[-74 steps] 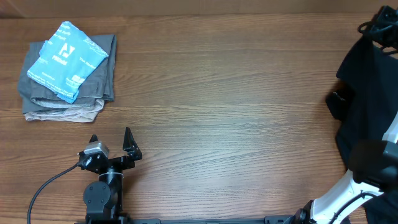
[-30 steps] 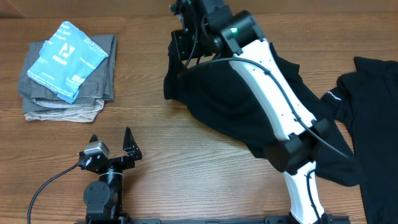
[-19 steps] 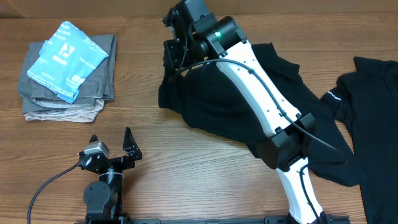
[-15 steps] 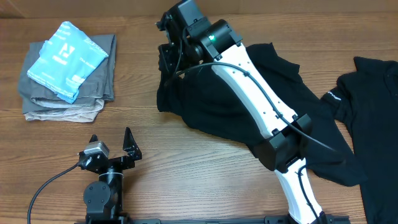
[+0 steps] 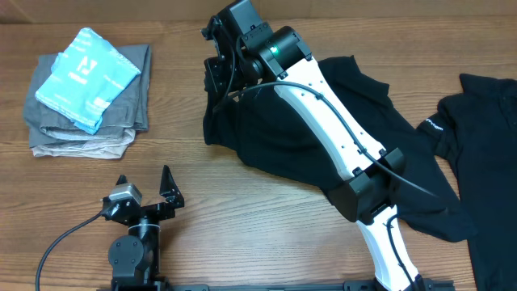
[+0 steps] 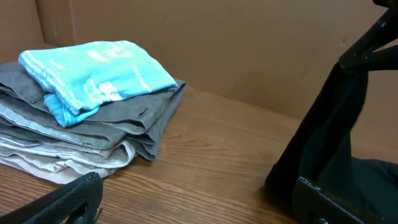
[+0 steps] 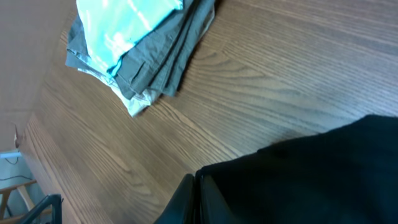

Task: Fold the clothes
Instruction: 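Lift and drag the black T-shirt leftward to spread it on the table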

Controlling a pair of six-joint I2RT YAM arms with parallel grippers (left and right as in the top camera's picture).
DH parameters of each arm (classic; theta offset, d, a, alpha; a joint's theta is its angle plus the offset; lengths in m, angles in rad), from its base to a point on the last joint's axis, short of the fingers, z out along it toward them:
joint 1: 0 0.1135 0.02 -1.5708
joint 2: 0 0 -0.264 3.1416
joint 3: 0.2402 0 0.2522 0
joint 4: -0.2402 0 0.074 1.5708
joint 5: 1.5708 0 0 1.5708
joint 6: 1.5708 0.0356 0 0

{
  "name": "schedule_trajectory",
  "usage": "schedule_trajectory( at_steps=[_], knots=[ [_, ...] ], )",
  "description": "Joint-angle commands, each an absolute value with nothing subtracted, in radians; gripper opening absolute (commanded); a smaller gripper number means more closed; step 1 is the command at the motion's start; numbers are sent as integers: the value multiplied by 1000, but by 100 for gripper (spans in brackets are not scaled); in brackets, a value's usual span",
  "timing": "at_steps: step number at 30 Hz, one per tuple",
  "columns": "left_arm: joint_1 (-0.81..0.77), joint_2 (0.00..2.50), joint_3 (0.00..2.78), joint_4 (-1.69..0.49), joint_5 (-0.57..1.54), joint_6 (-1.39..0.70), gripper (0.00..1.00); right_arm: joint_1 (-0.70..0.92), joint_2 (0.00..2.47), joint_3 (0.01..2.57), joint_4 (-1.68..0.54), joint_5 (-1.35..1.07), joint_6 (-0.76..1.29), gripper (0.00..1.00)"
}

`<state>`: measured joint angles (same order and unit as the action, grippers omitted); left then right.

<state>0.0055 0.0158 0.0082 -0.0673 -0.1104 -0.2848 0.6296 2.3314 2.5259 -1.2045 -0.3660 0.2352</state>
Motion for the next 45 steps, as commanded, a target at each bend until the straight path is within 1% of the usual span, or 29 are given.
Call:
schedule_trajectory(
  at_steps=[1,4,10,20,27,28,29,31,32,33,34,35,40,42,45],
  knots=[
    [-6,15,5,-64,-130,-266,100,628,2366,2519,-1185,-368,237,5],
    [-7,19,5,-63,-130,-266,100,632,2394,2513,-1171,-368,237,4],
    [-7,19,5,-63,-130,-266,100,664,2457,2460,-1055,-369,238,4],
    [-7,19,5,-64,-130,-266,100,739,2595,2458,-987,-368,237,4],
    [-7,19,5,-63,-130,-266,100,766,2617,2458,-928,-369,237,4],
    [-7,19,5,-63,-130,-266,100,769,2617,2458,-918,-369,237,8],
    [-7,19,5,-64,-130,-266,100,771,2617,2458,-903,-369,237,17],
    [-7,19,5,-64,-130,-266,100,770,2616,2459,-889,-369,237,38],
    [-7,19,5,-64,-130,-266,100,768,2616,2466,-885,-369,236,54],
    [-7,19,5,-63,-130,-266,100,763,2616,2474,-883,-369,237,61],
    [-7,19,5,-63,-130,-266,100,756,2616,2485,-884,-369,236,66],
    [-7,19,5,-64,-130,-266,100,748,2616,2502,-885,-369,236,70],
    [-7,19,5,-64,-130,-266,100,709,2600,2609,-924,-395,236,81],
    [-7,19,5,-64,-130,-266,100,695,2582,2656,-955,-419,236,87],
    [-7,19,5,-63,-130,-266,100,669,2534,2729,-1050,-427,229,89]
  ],
)
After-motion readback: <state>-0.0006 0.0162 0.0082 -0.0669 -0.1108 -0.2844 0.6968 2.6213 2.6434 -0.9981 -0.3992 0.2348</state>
